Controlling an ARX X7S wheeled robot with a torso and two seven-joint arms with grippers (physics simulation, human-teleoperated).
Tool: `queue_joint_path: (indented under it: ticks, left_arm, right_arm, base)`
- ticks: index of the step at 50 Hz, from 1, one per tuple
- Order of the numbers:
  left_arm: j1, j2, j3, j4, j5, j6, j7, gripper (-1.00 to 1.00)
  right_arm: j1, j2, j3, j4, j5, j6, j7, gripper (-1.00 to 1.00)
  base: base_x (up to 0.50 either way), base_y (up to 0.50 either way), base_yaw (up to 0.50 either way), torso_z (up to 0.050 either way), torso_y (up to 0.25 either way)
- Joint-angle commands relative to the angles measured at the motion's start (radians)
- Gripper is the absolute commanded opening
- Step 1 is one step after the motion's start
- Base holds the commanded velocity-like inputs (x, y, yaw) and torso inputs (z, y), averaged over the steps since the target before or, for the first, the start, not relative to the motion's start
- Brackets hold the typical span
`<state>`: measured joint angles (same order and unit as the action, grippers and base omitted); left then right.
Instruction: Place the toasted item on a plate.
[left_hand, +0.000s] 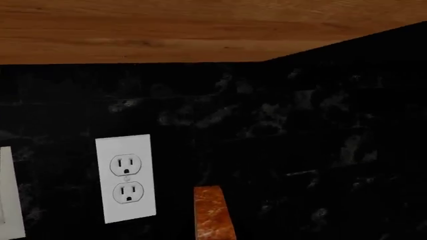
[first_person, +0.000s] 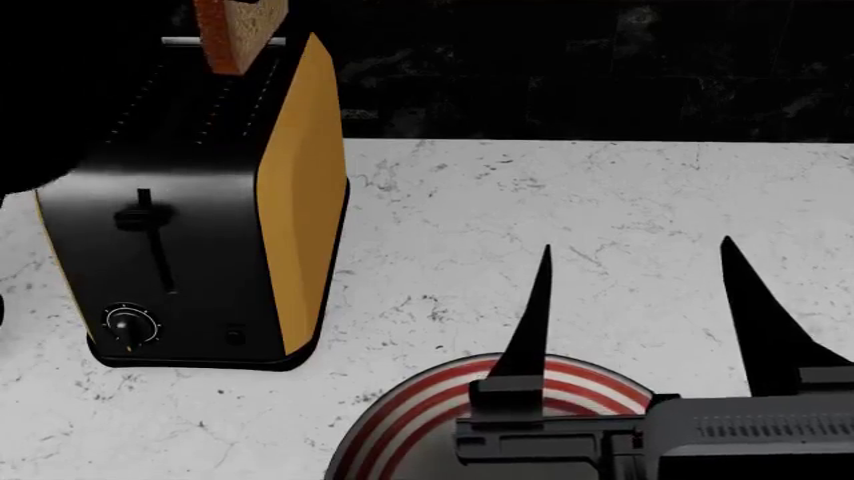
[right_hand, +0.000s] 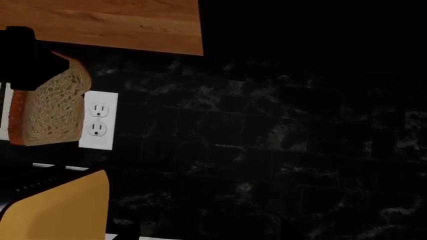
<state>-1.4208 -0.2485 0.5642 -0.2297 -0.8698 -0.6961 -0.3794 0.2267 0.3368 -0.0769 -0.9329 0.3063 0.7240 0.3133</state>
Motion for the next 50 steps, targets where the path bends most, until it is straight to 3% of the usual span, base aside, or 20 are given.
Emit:
queue_joint_path:
  ticks: [1, 8, 15, 24, 27, 34, 40, 50]
  left_arm:
    - [0.119, -0.082, -0.062, 0.387, -0.188, -0.144, -0.181, -1.00]
    - [0.151, -0.076, -0.116, 0.596, -0.357, -0.210, -0.323, -1.00]
    - [0.208, -0.037, -0.119, 0.693, -0.415, -0.196, -0.385, -1.00]
    - [0.309, -0.003, -0.077, 0.726, -0.379, -0.140, -0.345, -1.00]
    - [0.343, 0.006, -0.069, 0.731, -0.371, -0.118, -0.325, -1.00]
    - [0.415, -0.001, -0.079, 0.780, -0.425, -0.101, -0.348, -1.00]
    - [0.454, -0.008, -0.088, 0.791, -0.446, -0.085, -0.357, -1.00]
    - [0.559, 0.004, -0.097, 0.786, -0.451, -0.024, -0.335, -1.00]
  right_arm:
    - [0.000, 0.002, -0.007, 0.005, 0.002, -0.009, 0.005, 1.00]
    - [0.009, 0.004, -0.009, 0.012, 0.005, -0.011, 0.006, 1.00]
    - [0.024, 0.009, 0.000, -0.007, 0.022, 0.017, 0.012, 1.00]
    - [0.018, 0.040, 0.058, -0.086, 0.060, 0.089, 0.037, 1.00]
    - [-0.001, 0.087, 0.109, -0.113, 0.165, 0.090, 0.113, 1.00]
    - [-0.029, 0.525, -0.020, -0.114, 0.515, -0.163, 0.542, 1.00]
    - [-0.060, 0.808, -0.166, -0.114, 0.580, -0.425, 0.748, 1.00]
    - [-0.109, 1.132, -0.373, -0.113, 0.543, -0.812, 0.950, 1.00]
  base:
    - [0.00, 0.00, 0.00, 0.000, 0.000]
    - [0.00, 0.00, 0.00, 0.000, 0.000]
    - [0.00, 0.00, 0.00, 0.000, 0.000]
    - [0.00, 0.00, 0.00, 0.000, 0.000]
    - [0.00, 0.00, 0.00, 0.000, 0.000]
    - [0.00, 0.00, 0.00, 0.000, 0.000]
    - [0.00, 0.00, 0.00, 0.000, 0.000]
    - [0.00, 0.00, 0.00, 0.000, 0.000]
